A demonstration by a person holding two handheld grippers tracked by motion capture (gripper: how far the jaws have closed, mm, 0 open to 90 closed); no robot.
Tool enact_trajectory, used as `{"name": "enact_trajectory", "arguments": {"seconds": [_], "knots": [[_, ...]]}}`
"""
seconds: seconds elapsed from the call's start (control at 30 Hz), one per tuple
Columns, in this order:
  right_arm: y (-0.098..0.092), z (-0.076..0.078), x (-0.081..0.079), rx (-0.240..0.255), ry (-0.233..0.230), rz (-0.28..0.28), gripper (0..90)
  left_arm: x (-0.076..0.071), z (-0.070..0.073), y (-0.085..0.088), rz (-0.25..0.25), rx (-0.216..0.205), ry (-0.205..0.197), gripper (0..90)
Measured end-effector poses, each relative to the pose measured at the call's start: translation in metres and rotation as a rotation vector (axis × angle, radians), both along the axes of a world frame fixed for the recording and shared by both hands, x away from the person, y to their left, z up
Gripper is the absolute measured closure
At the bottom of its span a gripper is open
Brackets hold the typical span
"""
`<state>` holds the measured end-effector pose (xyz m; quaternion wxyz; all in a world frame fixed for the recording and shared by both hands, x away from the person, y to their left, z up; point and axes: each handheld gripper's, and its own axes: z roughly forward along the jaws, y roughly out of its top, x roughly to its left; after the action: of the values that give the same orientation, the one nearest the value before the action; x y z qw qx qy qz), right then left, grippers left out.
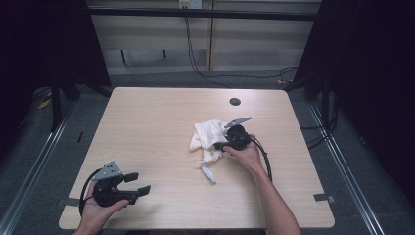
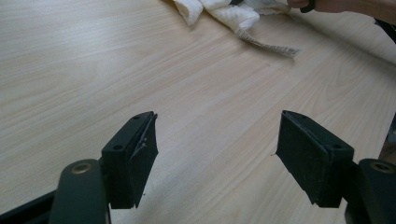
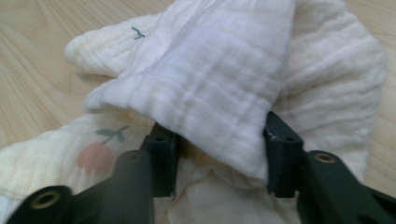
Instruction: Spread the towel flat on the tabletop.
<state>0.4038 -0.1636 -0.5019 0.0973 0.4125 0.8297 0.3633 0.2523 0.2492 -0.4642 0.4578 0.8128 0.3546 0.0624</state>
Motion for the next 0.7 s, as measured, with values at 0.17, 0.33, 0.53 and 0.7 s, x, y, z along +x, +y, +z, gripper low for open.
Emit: {"name": "enact_trajectory", "arguments": {"seconds": [0.17,0.33,0.53,0.7], "knots": [[-0.006,0.001,-0.003,0.013,0.027,0.005,77.8,0.000,0.000,0.000,0.004,0.006,-0.001,28.4],[-0.009,0.000,-0.007,0.030,0.040,0.011,81.1,0.001,0.000,0.000,0.008,0.000,0.000,28.1],[-0.010,0.002,-0.015,0.027,0.056,0.035,82.4,0.000,0.000,0.000,0.006,0.000,-0.002,28.0],[-0.013,0.002,-0.022,0.038,0.063,0.048,82.8,0.001,-0.001,0.000,0.009,0.003,-0.001,27.9]]}}
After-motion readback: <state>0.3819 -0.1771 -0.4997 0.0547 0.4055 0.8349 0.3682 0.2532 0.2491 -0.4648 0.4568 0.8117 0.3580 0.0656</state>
